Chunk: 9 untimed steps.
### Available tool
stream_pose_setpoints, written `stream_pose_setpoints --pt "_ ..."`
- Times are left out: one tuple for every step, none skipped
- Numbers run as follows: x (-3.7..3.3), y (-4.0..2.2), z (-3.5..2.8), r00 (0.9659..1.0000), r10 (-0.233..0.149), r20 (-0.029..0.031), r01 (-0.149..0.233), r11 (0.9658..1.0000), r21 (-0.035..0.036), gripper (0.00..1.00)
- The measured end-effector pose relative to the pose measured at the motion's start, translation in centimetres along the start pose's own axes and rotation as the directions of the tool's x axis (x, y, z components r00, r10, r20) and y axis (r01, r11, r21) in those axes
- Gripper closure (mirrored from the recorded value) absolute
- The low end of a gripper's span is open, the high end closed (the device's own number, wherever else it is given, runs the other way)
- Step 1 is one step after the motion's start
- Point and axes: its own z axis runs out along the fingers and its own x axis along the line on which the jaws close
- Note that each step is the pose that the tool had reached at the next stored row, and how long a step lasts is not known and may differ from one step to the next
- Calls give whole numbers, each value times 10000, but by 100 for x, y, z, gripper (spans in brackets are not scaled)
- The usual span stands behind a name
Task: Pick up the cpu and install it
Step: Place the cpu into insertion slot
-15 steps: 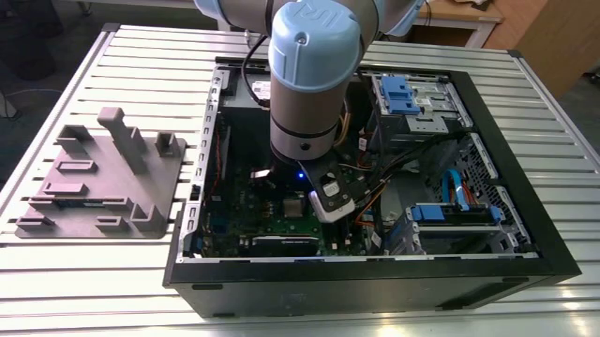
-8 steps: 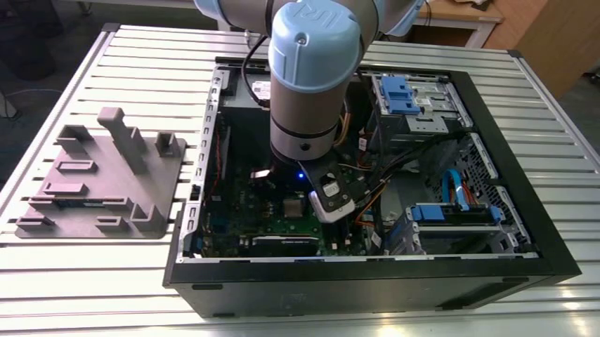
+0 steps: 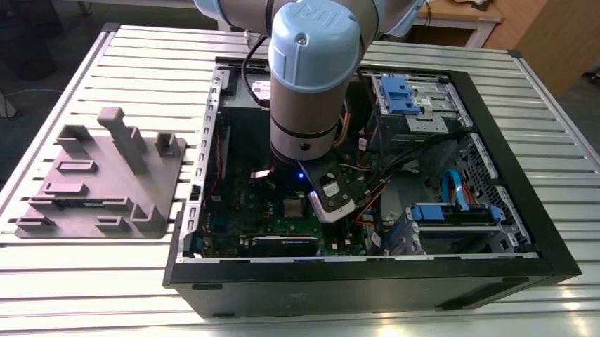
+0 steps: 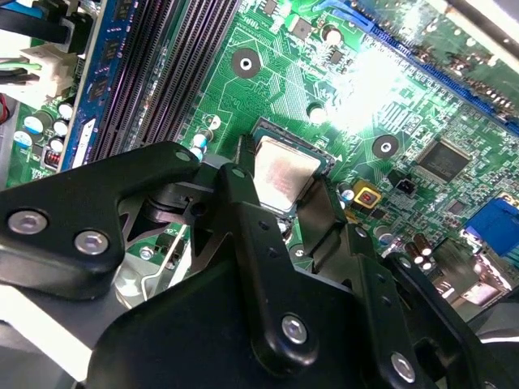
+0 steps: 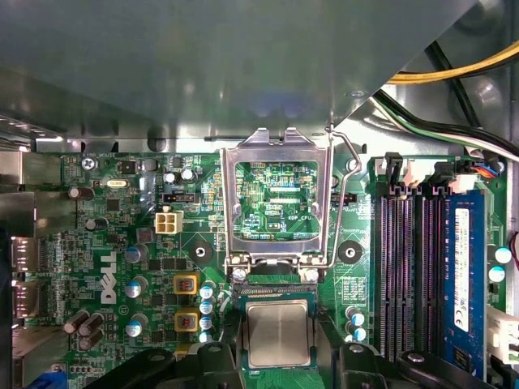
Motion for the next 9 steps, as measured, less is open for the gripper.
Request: stream_pose_setpoints --pt "0 0 0 10000 0 0 0 10000 0 54" --pt "0 0 0 10000 1 0 -1 10000 0 54" --pt "0 0 0 10000 0 0 0 10000 0 54" --pt "0 0 0 10000 0 -2 0 10000 2 54" --pt "0 0 0 10000 0 -2 0 10000 1 55" --pt "0 0 0 10000 0 -1 0 10000 1 55" --pt "0 0 0 10000 0 -1 0 10000 1 56" --pt "0 0 1 10000 0 0 0 10000 1 56" --pt "0 0 0 10000 1 0 -1 10000 1 56"
